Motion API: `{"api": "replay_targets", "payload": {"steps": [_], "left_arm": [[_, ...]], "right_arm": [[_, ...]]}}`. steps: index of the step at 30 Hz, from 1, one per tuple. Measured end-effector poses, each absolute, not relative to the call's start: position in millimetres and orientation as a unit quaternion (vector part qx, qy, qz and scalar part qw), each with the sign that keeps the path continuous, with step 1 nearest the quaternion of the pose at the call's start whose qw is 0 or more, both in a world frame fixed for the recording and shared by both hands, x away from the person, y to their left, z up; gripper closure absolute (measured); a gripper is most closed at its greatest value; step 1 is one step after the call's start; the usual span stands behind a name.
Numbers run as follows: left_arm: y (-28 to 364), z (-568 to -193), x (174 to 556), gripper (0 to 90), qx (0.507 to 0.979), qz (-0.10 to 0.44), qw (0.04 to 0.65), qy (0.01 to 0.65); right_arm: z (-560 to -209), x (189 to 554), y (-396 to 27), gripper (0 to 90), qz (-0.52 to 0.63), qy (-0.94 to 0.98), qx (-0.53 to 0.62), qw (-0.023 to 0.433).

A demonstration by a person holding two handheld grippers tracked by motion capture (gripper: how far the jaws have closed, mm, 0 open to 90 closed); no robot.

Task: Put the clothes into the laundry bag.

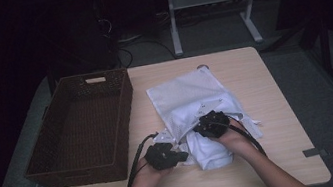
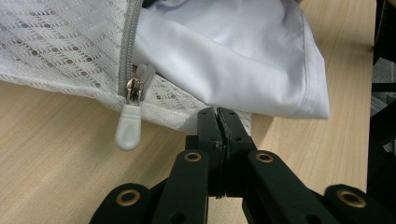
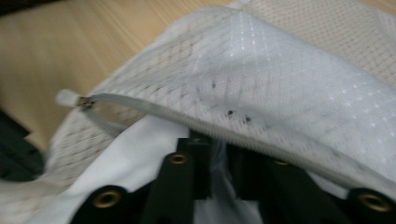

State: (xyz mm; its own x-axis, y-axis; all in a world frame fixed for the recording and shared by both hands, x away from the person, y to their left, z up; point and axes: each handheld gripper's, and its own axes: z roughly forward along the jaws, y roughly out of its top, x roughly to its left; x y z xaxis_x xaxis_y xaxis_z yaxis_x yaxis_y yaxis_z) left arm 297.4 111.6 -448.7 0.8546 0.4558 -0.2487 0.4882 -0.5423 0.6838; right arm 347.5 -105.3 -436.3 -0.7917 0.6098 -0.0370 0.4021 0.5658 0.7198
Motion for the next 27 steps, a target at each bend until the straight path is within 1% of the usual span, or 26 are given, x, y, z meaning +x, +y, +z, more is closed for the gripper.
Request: {"api": "replay_targets", "payload": {"steps": [1, 3, 8, 12, 16, 19, 23, 25, 27], "left_arm": [[111.4, -448.5, 297.2, 88.5, 0.878, -0.019, 0.396, 0.270], [111.2, -448.6, 297.2, 88.3, 0.877, -0.019, 0.397, 0.270], [111.6, -450.0, 298.3, 87.9, 0.880, -0.020, 0.392, 0.268], [112.3, -450.2, 298.1, 87.4, 0.882, -0.019, 0.390, 0.265], [112.5, -451.8, 298.6, 87.4, 0.884, -0.019, 0.386, 0.263], [112.6, -452.9, 299.3, 87.4, 0.887, -0.018, 0.381, 0.260], [112.1, -453.5, 299.3, 87.4, 0.887, -0.017, 0.380, 0.261], [111.9, -453.7, 299.2, 87.4, 0.887, -0.018, 0.381, 0.262], [111.9, -454.1, 299.5, 87.4, 0.888, -0.018, 0.378, 0.260]], "right_arm": [[-433.7, 345.9, -107.9, 70.6, 0.370, 0.872, 0.290, 0.136], [-427.0, 341.1, -114.5, 64.2, 0.382, 0.868, 0.294, 0.121], [-409.1, 323.7, -133.6, 53.8, 0.410, 0.859, 0.290, 0.098], [-403.5, 306.6, -143.0, 50.9, 0.424, 0.859, 0.277, 0.073], [-410.0, 287.9, -141.4, 49.6, 0.418, 0.871, 0.253, 0.052], [-420.1, 276.1, -135.2, 48.8, 0.399, 0.886, 0.232, 0.049], [-432.7, 273.5, -121.7, 46.5, 0.381, 0.899, 0.215, 0.038], [-440.6, 271.9, -115.2, 45.2, 0.356, 0.912, 0.199, 0.046], [-448.5, 271.6, -111.3, 46.4, 0.343, 0.917, 0.198, 0.047]]}}
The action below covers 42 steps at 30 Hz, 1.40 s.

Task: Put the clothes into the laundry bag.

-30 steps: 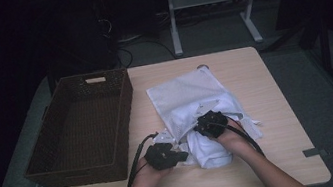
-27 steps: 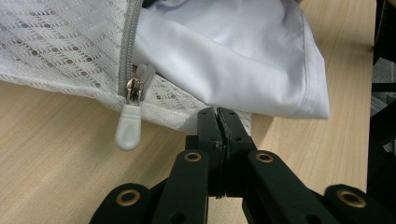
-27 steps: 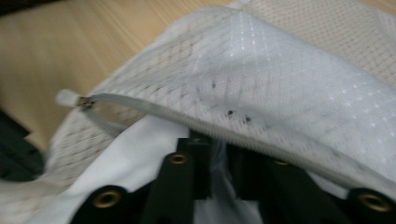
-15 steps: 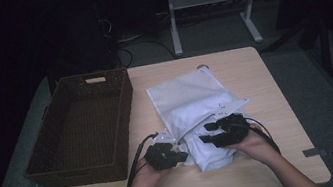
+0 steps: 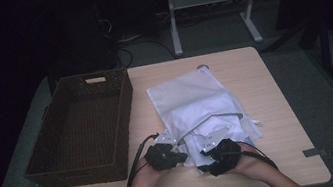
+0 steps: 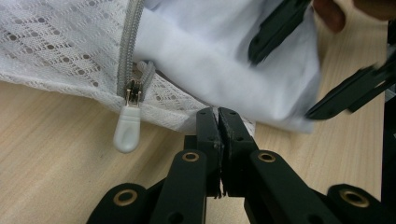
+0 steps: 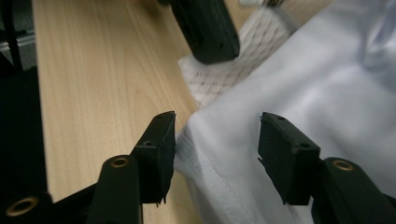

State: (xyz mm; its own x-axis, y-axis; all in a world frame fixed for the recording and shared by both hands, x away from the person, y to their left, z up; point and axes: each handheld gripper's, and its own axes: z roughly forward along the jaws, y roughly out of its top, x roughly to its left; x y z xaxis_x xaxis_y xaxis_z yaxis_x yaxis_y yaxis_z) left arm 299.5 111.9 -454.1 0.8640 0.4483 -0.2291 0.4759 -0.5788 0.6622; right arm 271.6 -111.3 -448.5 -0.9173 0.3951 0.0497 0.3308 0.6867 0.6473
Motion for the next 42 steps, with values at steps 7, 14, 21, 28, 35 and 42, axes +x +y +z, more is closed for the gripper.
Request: {"api": "replay_targets", "payload": {"steps": [7, 14, 21, 28, 35, 42], "left_arm": [[110.8, -454.4, 299.5, 88.0, 0.889, -0.018, 0.377, 0.258], [109.6, -454.5, 299.0, 88.6, 0.891, -0.019, 0.374, 0.256], [108.5, -453.7, 298.3, 88.8, 0.896, -0.013, 0.368, 0.249], [108.2, -452.5, 297.4, 88.9, 0.896, -0.011, 0.367, 0.248], [107.9, -452.4, 297.9, 89.4, 0.898, -0.012, 0.363, 0.248], [107.6, -452.5, 297.6, 89.8, 0.902, -0.014, 0.357, 0.244]], "right_arm": [[-460.0, 267.8, -104.9, 65.5, 0.323, 0.928, 0.180, 0.056], [-459.3, 268.6, -104.5, 86.3, 0.320, 0.929, 0.170, 0.068], [-444.7, 276.4, -111.1, 86.9, 0.362, 0.907, 0.200, 0.080], [-438.3, 298.1, -104.5, 87.1, 0.370, 0.894, 0.229, 0.107], [-446.3, 315.7, -90.0, 87.3, 0.351, 0.892, 0.256, 0.126], [-447.6, 337.6, -83.4, 87.4, 0.349, 0.872, 0.302, 0.160]]}}
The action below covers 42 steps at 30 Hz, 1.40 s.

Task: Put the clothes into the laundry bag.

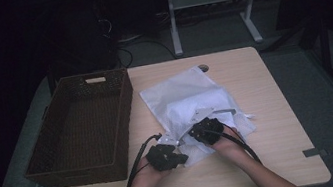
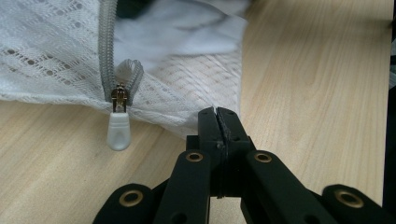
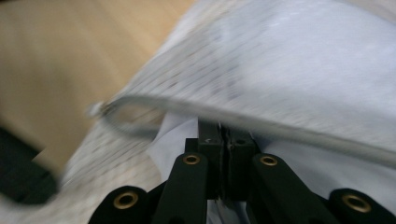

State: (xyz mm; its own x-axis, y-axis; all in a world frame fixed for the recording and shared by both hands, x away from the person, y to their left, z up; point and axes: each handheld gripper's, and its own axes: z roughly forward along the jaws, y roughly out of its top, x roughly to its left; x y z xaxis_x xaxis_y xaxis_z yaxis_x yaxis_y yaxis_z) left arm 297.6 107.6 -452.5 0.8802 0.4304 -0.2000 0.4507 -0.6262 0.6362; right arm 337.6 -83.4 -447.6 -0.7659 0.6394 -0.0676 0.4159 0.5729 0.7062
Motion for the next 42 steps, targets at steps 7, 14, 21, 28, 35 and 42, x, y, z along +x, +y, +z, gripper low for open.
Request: {"api": "replay_targets", "payload": {"steps": [7, 14, 21, 28, 35, 42], "left_arm": [[109.3, -453.1, 298.7, 89.7, 0.902, -0.017, 0.356, 0.245], [108.8, -452.7, 298.0, 89.3, 0.901, -0.016, 0.357, 0.244], [108.9, -452.2, 297.7, 89.2, 0.900, -0.015, 0.360, 0.245], [108.2, -452.9, 298.0, 89.2, 0.902, -0.016, 0.356, 0.245], [107.7, -453.4, 297.7, 89.2, 0.901, -0.016, 0.356, 0.246], [106.0, -453.8, 297.4, 89.2, 0.902, -0.016, 0.355, 0.244]], "right_arm": [[-451.7, 346.7, -85.2, 84.4, 0.364, 0.864, 0.310, 0.155], [-431.8, 329.9, -107.4, 63.2, 0.391, 0.864, 0.297, 0.110], [-413.7, 300.5, -140.8, 53.8, 0.401, 0.868, 0.275, 0.104], [-433.8, 287.8, -163.4, 44.9, 0.362, 0.883, 0.279, 0.107], [-453.0, 293.6, -146.6, 44.3, 0.315, 0.907, 0.256, 0.116], [-460.2, 295.8, -144.8, 66.2, 0.305, 0.910, 0.258, 0.106]]}}
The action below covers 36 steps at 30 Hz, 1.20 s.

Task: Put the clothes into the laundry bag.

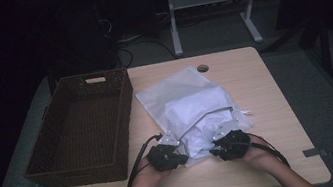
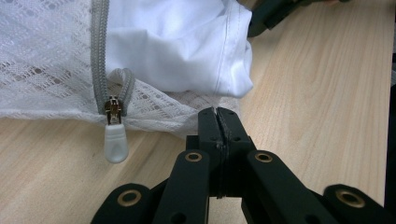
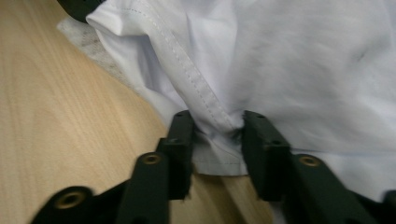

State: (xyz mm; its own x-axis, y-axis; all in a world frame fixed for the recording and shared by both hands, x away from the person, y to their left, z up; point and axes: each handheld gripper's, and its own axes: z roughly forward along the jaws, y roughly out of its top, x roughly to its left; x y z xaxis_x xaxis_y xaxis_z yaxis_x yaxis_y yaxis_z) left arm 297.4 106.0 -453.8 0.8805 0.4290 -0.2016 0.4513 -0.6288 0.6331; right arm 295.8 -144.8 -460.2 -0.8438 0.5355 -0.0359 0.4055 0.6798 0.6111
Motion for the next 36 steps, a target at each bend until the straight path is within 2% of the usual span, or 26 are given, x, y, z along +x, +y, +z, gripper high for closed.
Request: {"api": "replay_targets", "payload": {"steps": [2, 6, 10, 18, 26, 29, 33, 36], "left_arm": [[105.8, -454.0, 297.3, 89.3, 0.903, -0.016, 0.354, 0.243], [105.5, -454.0, 297.3, 89.2, 0.903, -0.016, 0.354, 0.243], [105.6, -454.2, 297.5, 89.3, 0.902, -0.017, 0.355, 0.246], [105.2, -452.6, 297.9, 89.6, 0.903, -0.019, 0.356, 0.240], [103.6, -451.1, 294.7, 90.0, 0.908, -0.029, 0.352, 0.226], [101.3, -453.6, 292.7, 90.0, 0.906, -0.082, 0.362, 0.201], [85.8, -455.6, 279.8, 90.0, 0.929, -0.054, 0.321, 0.175], [90.2, -450.6, 281.9, 89.9, 0.921, -0.040, 0.336, 0.191]], "right_arm": [[-460.1, 295.7, -143.8, 77.8, 0.304, 0.911, 0.255, 0.110], [-458.4, 295.4, -141.5, 86.1, 0.310, 0.908, 0.261, 0.106], [-448.6, 297.2, -139.1, 87.1, 0.357, 0.890, 0.271, 0.081], [-442.5, 312.8, -99.9, 87.4, 0.376, 0.887, 0.258, 0.071], [-451.4, 345.8, -79.7, 88.0, 0.367, 0.872, 0.305, 0.113], [-455.5, 360.3, -78.4, 88.0, 0.374, 0.858, 0.326, 0.130], [-459.6, 379.7, -78.0, 87.9, 0.387, 0.838, 0.358, 0.143], [-462.1, 381.9, -77.4, 87.9, 0.395, 0.834, 0.360, 0.135]]}}
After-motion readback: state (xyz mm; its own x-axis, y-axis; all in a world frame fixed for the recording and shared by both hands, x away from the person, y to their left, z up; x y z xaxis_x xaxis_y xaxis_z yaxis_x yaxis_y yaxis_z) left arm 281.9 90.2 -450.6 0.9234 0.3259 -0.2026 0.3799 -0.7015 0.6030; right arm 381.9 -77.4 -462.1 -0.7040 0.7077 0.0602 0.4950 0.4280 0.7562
